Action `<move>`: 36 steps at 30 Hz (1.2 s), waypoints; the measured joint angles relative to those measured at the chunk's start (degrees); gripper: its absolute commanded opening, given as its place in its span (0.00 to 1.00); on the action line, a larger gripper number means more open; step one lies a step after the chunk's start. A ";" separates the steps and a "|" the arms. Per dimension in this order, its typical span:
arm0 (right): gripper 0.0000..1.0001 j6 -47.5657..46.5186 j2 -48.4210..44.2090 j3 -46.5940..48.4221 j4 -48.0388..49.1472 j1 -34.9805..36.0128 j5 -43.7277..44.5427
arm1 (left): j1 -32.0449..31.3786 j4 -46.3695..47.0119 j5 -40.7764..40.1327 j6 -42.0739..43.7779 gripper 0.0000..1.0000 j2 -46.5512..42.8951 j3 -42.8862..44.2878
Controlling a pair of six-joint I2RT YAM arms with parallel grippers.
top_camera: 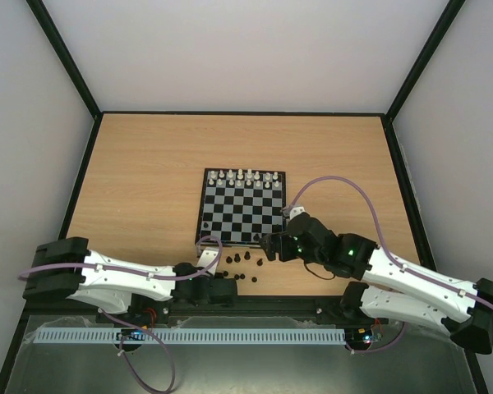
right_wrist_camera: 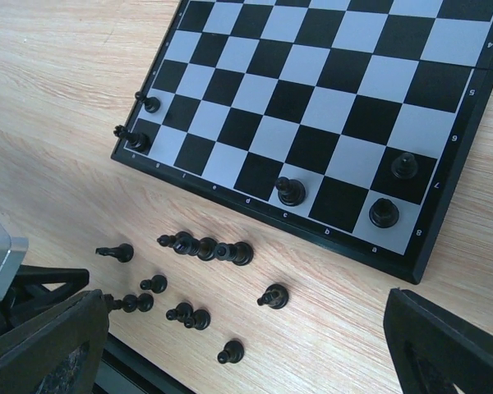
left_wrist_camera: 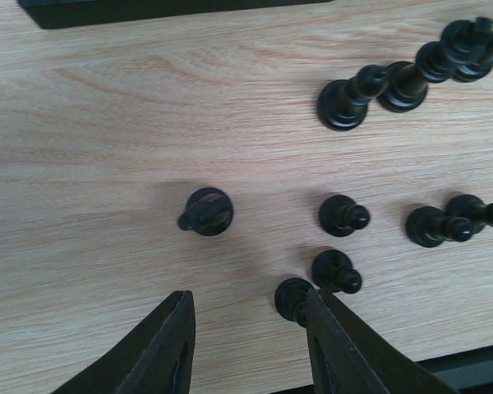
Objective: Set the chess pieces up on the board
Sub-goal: Pick up the chess piece at the center of the board.
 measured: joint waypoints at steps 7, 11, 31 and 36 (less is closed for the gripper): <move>0.92 0.00 -1.70 -0.46 -0.61 0.00 0.07 | 0.00 1.66 0.31 0.70 0.42 1.07 0.66; 0.92 -0.02 -1.84 -0.92 -0.74 0.00 0.07 | 0.00 1.46 0.33 0.48 0.37 0.74 0.70; 0.92 -0.68 -1.86 -1.57 -0.87 0.00 0.02 | 0.00 2.40 0.94 1.46 0.32 4.66 1.44; 0.92 -0.72 -1.88 -1.79 -0.87 0.02 -0.04 | 0.00 2.38 0.98 1.46 0.27 5.75 1.44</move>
